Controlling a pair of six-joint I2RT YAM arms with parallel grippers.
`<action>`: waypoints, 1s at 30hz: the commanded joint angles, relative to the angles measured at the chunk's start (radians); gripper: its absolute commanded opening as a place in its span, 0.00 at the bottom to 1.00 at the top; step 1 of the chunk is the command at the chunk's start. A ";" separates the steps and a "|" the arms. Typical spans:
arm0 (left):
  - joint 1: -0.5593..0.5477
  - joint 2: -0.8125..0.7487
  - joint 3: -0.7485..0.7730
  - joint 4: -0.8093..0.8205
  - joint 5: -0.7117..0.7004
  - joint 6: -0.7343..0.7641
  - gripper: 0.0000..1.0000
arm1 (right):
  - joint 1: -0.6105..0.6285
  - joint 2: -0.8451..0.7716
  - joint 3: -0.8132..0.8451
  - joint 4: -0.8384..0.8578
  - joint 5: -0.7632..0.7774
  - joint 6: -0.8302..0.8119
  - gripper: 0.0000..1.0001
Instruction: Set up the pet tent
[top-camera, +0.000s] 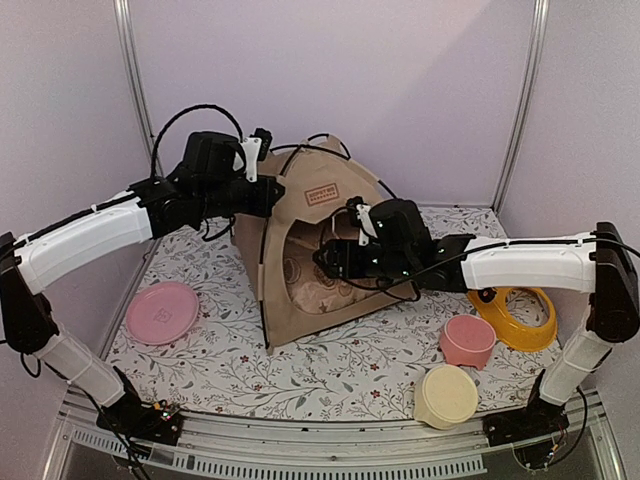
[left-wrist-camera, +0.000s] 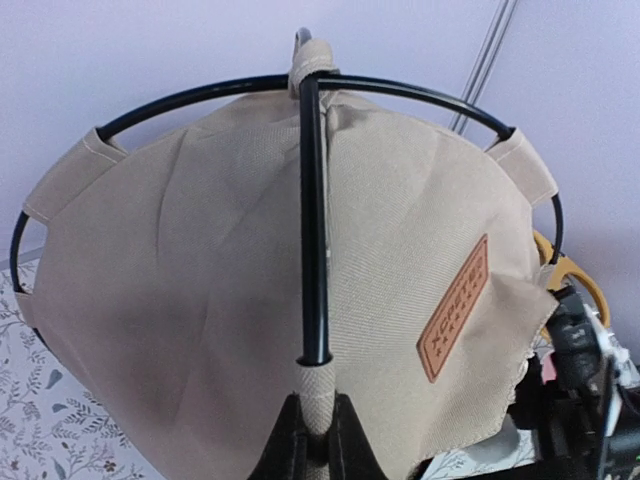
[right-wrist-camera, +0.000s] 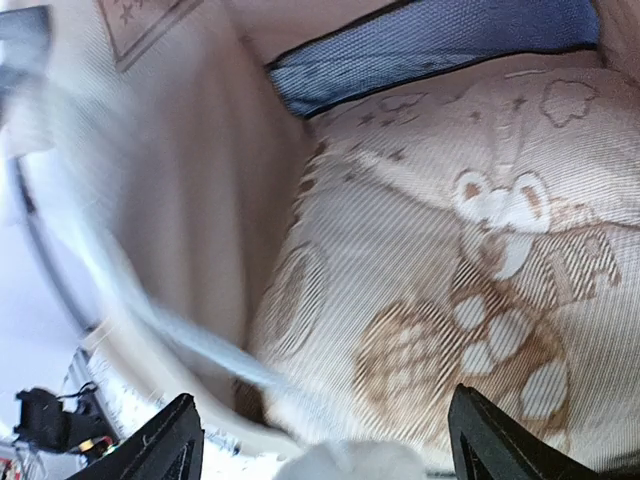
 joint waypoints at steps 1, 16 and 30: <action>0.093 0.020 -0.005 0.045 0.028 0.178 0.00 | 0.004 -0.061 0.008 0.026 -0.160 0.002 0.87; 0.392 0.267 0.252 -0.077 0.228 0.512 0.13 | -0.044 -0.341 -0.153 -0.092 -0.113 0.018 0.91; 0.437 0.370 0.425 -0.114 0.205 0.358 0.57 | -0.119 -0.497 -0.266 -0.225 -0.045 0.036 0.96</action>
